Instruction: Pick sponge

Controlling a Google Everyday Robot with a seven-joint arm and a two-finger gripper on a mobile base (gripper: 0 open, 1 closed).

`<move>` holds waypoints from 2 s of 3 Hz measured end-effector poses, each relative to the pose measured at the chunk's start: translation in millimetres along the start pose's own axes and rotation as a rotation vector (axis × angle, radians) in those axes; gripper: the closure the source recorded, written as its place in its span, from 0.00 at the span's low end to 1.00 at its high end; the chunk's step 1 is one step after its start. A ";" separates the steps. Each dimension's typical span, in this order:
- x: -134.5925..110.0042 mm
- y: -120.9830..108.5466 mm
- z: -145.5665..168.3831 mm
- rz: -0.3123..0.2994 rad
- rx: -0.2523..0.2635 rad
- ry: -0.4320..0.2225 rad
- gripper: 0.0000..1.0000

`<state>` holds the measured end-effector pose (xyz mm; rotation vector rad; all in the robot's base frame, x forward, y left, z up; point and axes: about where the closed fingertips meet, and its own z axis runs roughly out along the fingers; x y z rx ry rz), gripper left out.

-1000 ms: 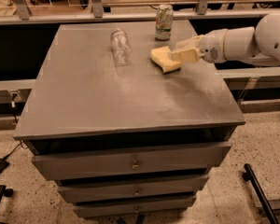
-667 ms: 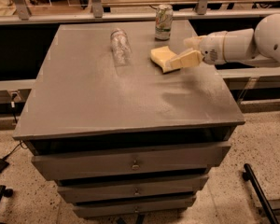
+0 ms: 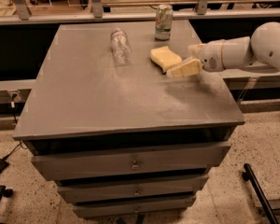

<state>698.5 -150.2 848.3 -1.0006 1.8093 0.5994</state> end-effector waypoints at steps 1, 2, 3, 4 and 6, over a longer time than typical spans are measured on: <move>4.7 -3.1 5.2 0.001 0.002 -0.017 0.38; -0.2 -1.4 11.8 -0.008 -0.019 -0.045 0.61; -9.5 1.2 12.8 -0.017 -0.042 -0.079 0.84; -24.2 2.5 4.5 -0.012 -0.063 -0.150 1.00; -51.0 9.0 -14.4 -0.030 -0.092 -0.231 1.00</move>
Offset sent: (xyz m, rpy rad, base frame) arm 0.0096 0.0116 0.0007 0.0642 -0.0442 0.0442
